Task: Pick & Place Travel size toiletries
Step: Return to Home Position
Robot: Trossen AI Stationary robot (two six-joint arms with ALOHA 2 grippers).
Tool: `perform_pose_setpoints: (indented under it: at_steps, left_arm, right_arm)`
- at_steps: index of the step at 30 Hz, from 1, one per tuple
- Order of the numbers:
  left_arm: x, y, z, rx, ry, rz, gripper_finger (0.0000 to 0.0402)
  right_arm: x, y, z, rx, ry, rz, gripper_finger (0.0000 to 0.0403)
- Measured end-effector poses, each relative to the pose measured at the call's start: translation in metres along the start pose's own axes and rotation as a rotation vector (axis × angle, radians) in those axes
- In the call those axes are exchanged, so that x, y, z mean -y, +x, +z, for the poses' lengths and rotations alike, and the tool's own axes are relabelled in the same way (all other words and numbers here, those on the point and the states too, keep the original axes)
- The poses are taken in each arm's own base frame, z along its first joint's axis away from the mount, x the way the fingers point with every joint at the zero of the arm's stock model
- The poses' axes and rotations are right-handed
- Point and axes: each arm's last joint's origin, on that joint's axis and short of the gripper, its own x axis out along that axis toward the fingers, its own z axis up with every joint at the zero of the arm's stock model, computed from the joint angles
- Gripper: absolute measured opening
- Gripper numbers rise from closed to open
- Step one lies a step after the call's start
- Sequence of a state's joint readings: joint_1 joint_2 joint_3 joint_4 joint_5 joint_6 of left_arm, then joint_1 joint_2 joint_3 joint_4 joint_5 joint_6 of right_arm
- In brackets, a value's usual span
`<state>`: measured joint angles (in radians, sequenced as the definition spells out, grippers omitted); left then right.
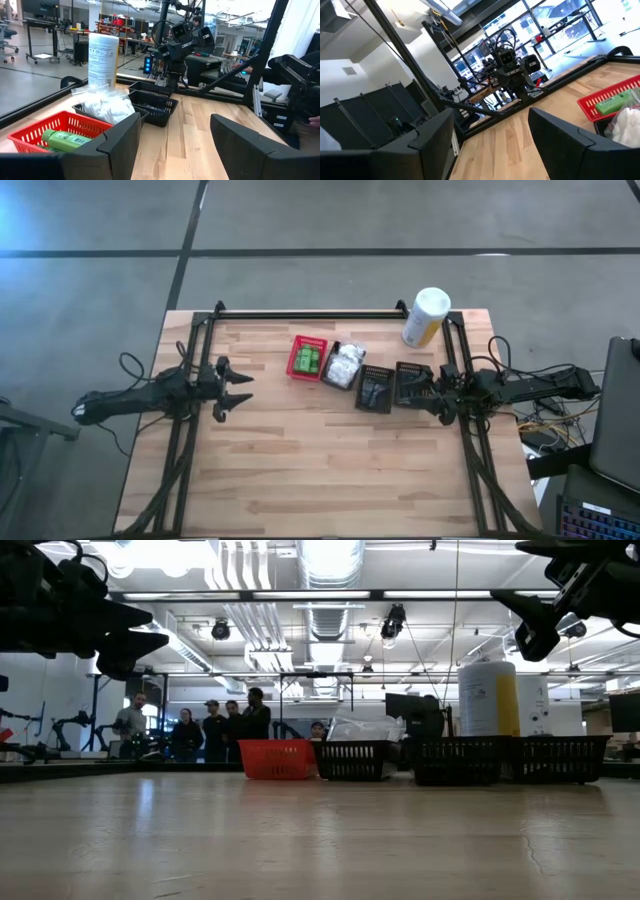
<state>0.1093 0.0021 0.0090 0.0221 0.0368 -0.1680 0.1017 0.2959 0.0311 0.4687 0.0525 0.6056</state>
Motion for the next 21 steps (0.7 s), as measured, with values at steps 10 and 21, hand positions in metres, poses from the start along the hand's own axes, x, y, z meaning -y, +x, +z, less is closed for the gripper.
perform_pose_setpoints:
  at_steps: [10, 21]
  left_arm:
    - [0.0001, 0.0, 0.0003, 0.002, 0.0, -0.001, 0.0245]
    - [0.0001, 0.0, 0.0006, 0.004, 0.0, -0.001, 0.0245]
  right_arm:
    - [-0.0001, 0.0, 0.0001, 0.001, 0.0, 0.0, 0.0235]
    - [0.0016, -0.0017, 0.0009, 0.031, -0.137, -0.049, 0.0246]
